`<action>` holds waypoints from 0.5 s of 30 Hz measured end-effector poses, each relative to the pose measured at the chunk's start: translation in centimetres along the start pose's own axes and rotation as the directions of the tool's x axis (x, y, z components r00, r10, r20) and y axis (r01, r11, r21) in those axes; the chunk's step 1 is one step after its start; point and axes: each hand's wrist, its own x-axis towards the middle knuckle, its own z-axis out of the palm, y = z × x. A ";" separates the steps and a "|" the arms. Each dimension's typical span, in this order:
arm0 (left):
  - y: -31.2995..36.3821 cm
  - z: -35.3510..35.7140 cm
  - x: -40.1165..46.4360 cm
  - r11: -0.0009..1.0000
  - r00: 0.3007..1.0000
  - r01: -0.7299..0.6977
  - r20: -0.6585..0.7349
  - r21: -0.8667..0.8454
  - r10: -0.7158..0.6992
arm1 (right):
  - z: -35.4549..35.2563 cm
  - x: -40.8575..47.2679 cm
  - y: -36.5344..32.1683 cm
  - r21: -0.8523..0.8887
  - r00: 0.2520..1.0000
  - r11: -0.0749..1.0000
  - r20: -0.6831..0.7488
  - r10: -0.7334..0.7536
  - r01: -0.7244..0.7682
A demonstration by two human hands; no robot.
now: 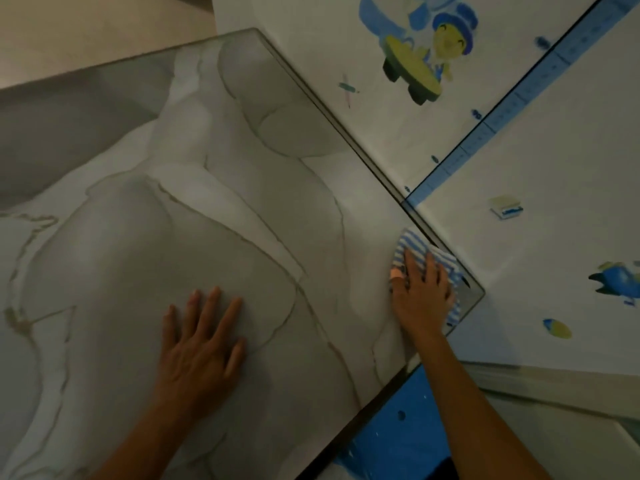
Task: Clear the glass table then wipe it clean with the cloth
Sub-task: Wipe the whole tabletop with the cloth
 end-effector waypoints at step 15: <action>-0.7 -2.0 -1.0 0.896 0.968 0.121 -0.149 -0.427 -0.201 | 2.8 -19.8 -12.5 0.205 0.680 0.691 0.133 -0.721 0.693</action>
